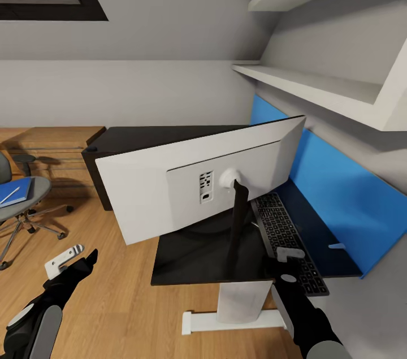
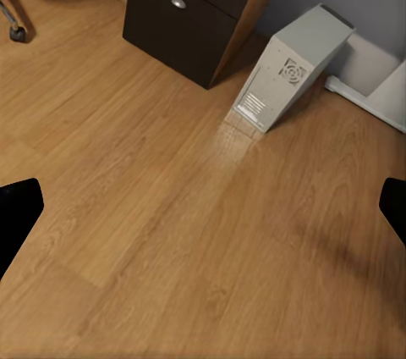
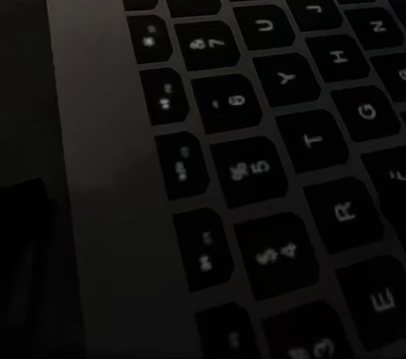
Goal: In the bedroom, organize the workspace by keeping the computer under the desk, ensuring the monitor is on the desk, placing the keyboard on the desk next to the monitor, placing the mouse on the desk next to the keyboard, moving the folder from the swivel chair onto the desk next to the mouse, stacking the notebook on top of the folder with the pen on top of the notebook, and positioning the swivel chair next to the desk.
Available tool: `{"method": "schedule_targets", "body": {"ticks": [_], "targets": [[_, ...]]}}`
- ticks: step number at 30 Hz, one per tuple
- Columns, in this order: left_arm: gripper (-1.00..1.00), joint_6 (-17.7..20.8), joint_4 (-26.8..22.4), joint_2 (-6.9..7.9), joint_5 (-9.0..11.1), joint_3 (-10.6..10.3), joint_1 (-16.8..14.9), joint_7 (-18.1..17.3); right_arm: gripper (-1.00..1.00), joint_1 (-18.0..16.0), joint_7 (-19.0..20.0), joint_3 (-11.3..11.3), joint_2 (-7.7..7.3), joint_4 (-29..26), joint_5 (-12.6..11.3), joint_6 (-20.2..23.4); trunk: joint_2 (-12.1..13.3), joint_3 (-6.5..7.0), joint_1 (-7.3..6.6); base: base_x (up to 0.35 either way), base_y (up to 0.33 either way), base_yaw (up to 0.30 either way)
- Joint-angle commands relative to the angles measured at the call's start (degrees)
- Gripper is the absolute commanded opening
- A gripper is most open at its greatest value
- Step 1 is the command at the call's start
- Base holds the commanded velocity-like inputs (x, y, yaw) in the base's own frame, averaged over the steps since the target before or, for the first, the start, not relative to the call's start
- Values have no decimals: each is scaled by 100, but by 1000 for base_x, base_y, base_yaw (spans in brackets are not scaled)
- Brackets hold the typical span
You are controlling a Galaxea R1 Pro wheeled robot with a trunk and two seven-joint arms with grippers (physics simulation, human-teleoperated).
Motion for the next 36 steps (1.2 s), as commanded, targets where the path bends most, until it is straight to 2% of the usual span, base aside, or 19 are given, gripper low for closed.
{"method": "schedule_targets", "body": {"ticks": [1, 10, 29, 36], "targets": [[100, 23, -9, 4, 59, -3, -5, 43, 100, 0, 7, -23, 7, 353, 6, 65, -3, -7, 0, 0, 0, 0], [100, 28, -9, 2, 64, -3, -3, 42, 100, 0, 17, -47, 0, -66, -29, -41, 358, 155, -197, 0, 0, 0], [100, 21, -9, -40, 63, -3, -3, 50, 100, 0, 1, -47, 0, -95, -16, -49, 358, 155, -197, 0, 0, 0], [100, 16, -9, -41, 52, -3, -6, 51, 100, 31, -9, -47, 16, -513, -21, -43, 358, 155, -197, 0, 0, 0]]}}
